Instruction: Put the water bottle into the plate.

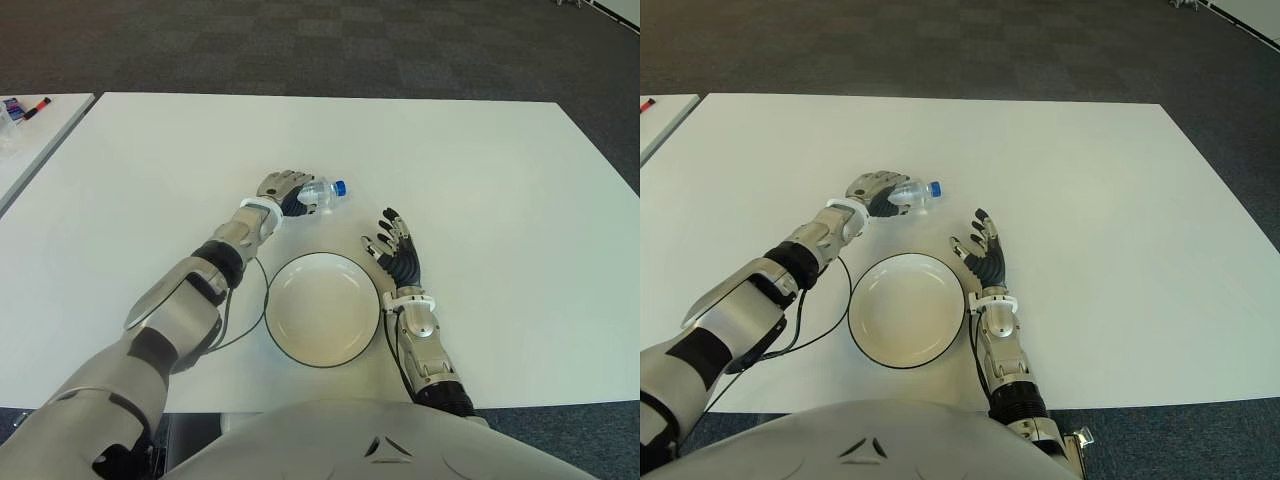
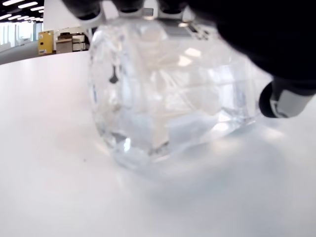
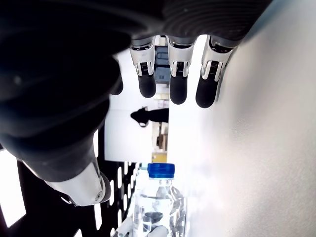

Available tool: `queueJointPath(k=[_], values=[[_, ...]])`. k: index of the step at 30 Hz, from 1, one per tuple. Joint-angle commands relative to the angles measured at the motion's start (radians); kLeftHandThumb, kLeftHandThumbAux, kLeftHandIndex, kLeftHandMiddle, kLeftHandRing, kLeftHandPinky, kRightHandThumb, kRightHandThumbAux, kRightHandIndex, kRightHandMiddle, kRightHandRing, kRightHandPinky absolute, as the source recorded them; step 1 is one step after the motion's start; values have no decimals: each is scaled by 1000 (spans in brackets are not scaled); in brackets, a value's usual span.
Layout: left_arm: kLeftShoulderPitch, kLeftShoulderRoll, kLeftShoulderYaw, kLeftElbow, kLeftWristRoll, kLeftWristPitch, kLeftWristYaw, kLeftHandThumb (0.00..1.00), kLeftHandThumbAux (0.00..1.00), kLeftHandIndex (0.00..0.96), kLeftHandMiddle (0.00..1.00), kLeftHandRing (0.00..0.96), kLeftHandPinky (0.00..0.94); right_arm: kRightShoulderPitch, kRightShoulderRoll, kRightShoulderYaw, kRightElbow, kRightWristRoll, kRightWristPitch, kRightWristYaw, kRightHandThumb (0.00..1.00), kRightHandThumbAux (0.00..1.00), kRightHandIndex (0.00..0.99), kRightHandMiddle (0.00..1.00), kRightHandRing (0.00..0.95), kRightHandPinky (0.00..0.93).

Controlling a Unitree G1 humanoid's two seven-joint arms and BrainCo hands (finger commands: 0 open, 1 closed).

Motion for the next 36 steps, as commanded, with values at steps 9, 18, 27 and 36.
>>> queueJointPath(k=[9,18,27,36], values=[[50,-10,-21,87,8,-17,-76,426,347,11,70,68,126,3,3,-5,29,4,21,6,332,794,77,97,106,153],[19,-38,20,172,-53,-41,-178,436,347,0,52,47,116,11,5,-2,8,3,31,5,319,793,74,95,104,148],[20,-48,37,184,-77,-34,-195,462,369,0,39,37,108,21,7,-1,-13,5,42,7,313,785,68,95,99,142],[18,-52,33,201,-76,-33,-177,473,371,6,37,32,104,22,6,-1,-19,1,57,4,306,775,66,99,106,155]])
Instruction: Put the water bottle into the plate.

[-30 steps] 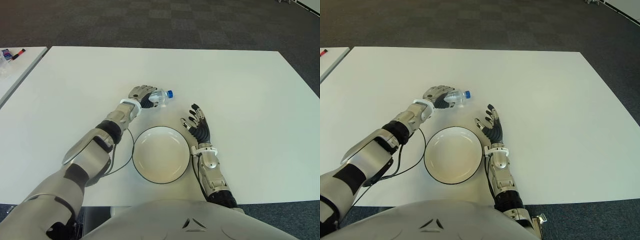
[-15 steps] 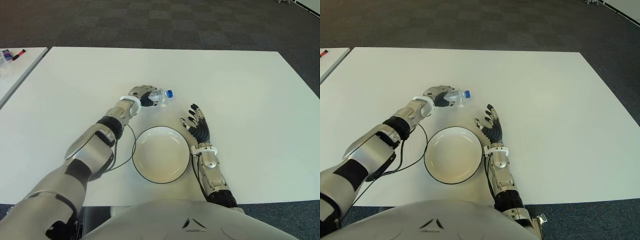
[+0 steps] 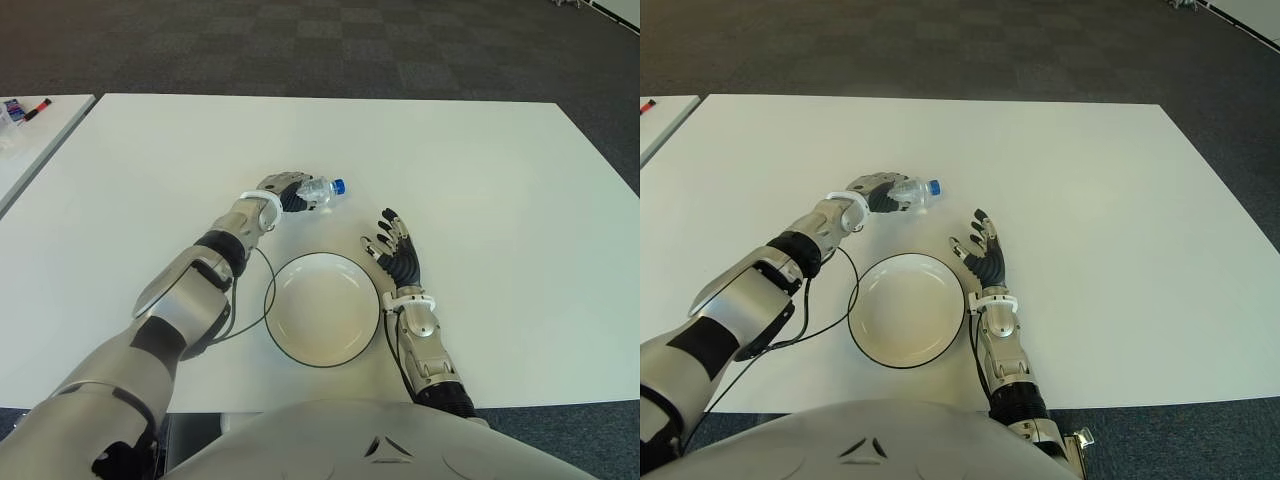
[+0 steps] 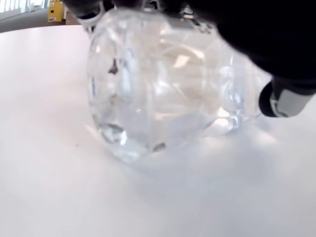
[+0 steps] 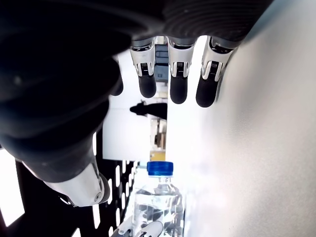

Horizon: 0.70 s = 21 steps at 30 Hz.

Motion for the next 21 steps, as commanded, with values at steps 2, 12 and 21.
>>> queueJointPath(k=[2,12,21], values=[[79,-16,-28,68,21,15,-54,476,368,3,36,31,106,13,6,-3,9,-1,36,-1,308,775,65,101,108,157],[70,-10,-69,77,58,14,-34,485,348,3,45,33,108,10,6,-6,18,0,31,-6,323,778,66,102,111,159],[60,-8,-99,86,74,16,-47,509,328,5,52,61,164,8,6,-9,21,1,28,-8,336,780,69,103,114,160]])
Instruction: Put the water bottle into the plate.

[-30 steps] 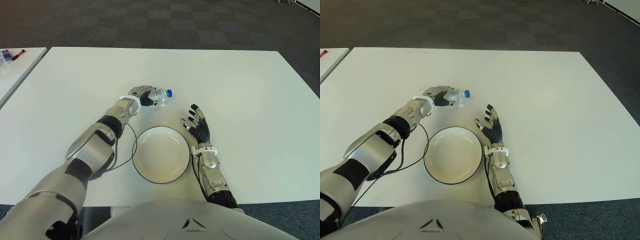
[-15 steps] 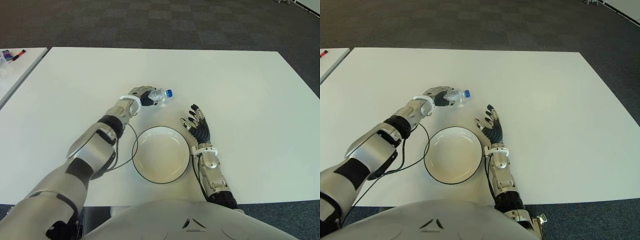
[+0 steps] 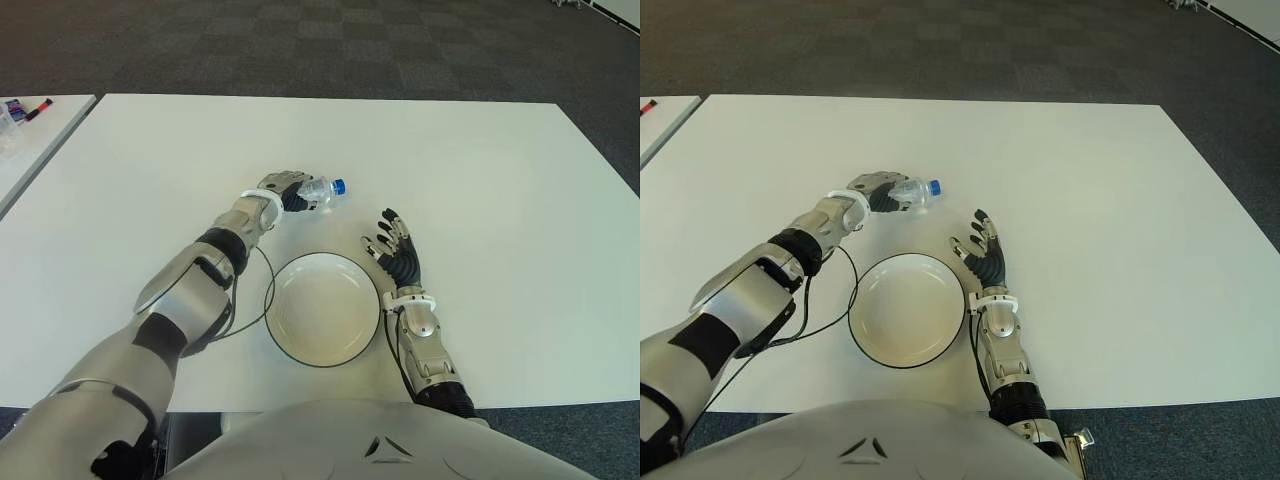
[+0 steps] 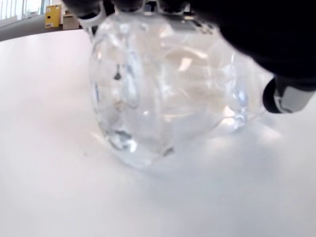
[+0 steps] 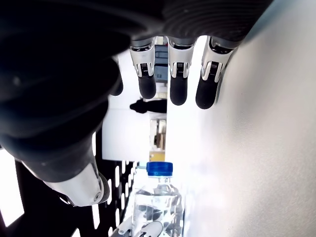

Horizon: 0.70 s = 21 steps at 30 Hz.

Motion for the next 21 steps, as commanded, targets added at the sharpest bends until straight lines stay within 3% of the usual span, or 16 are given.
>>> queueJointPath(k=[1,14,21], values=[[83,-9,-48,65,47,16,-60,512,327,9,56,65,168,8,6,-8,21,2,27,-4,337,781,70,103,114,161],[79,-13,-55,75,57,22,-49,518,316,18,80,82,176,2,8,-15,26,15,20,2,354,788,78,117,125,171],[78,-14,-73,74,71,30,-39,587,338,134,168,189,321,0,10,-20,27,24,14,9,379,778,77,127,135,181]])
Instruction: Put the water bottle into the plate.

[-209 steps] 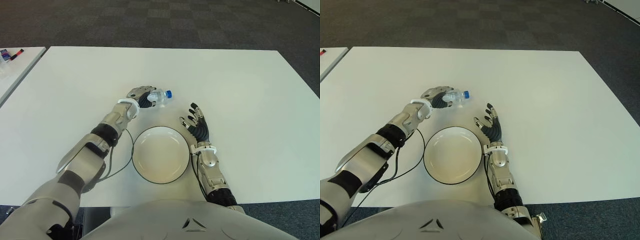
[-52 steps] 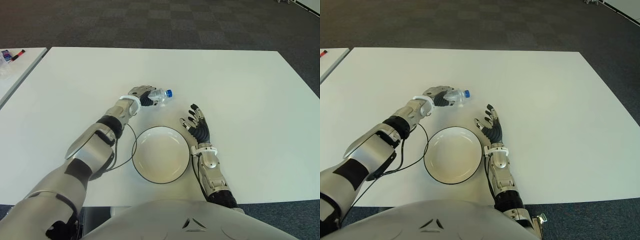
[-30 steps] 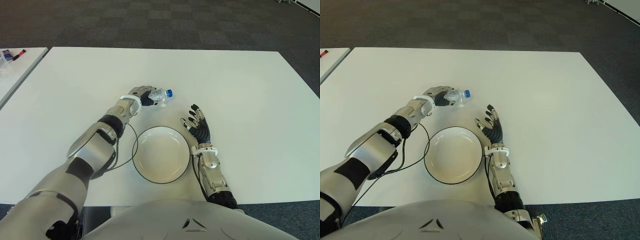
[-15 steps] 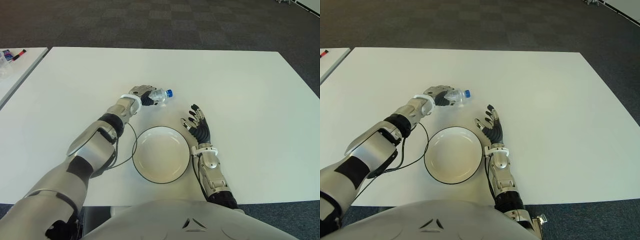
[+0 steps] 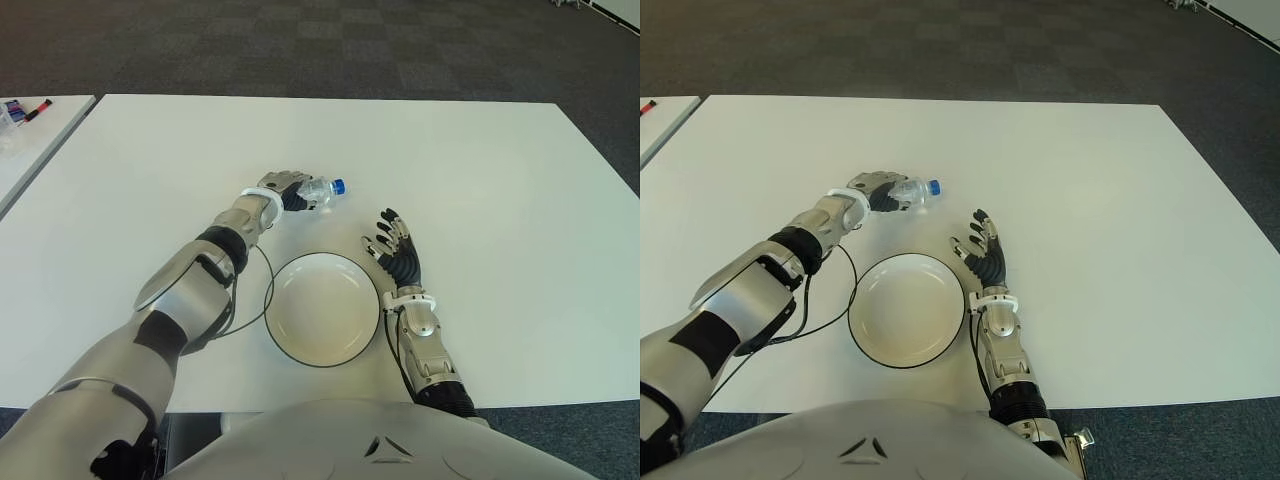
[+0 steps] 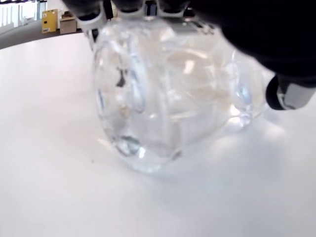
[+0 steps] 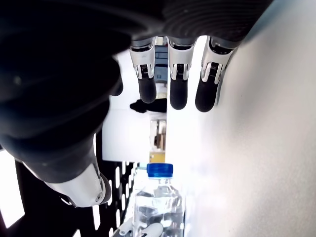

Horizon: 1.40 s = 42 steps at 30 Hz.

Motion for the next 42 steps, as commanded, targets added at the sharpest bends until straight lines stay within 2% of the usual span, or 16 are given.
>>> queueJointPath(k=[1,9,13,18,21,24,29,32,36,42], values=[[90,-13,-54,60,53,31,-50,593,340,143,175,196,328,3,10,-11,21,19,17,7,379,778,77,127,135,182],[91,-15,-79,59,68,50,-56,641,386,169,246,269,438,3,13,-14,16,23,17,9,396,767,78,127,135,185],[91,-8,-85,50,68,46,-77,654,410,146,250,277,439,3,13,-15,14,29,17,12,401,768,79,124,132,188],[91,-4,-91,50,64,41,-84,658,426,135,239,272,524,3,13,-16,16,32,12,14,417,770,77,130,141,204],[90,-3,-94,52,62,37,-89,652,442,145,233,269,536,4,12,-17,16,33,13,16,422,771,75,133,146,206],[91,-1,-94,52,59,33,-92,643,451,154,229,266,535,3,13,-18,18,33,13,17,426,775,74,133,147,202],[95,1,-84,57,48,22,-98,618,451,175,245,285,457,2,15,-20,18,37,19,21,431,779,69,129,141,192],[95,1,-76,57,39,14,-102,611,448,176,243,286,472,2,18,-23,16,43,22,25,434,781,66,128,139,189],[99,2,-61,62,25,9,-107,595,455,148,222,259,471,2,20,-24,16,48,19,26,441,783,63,125,135,186],[106,0,-47,68,14,11,-100,569,461,102,175,197,414,3,19,-24,19,48,10,24,442,781,65,125,138,199]])
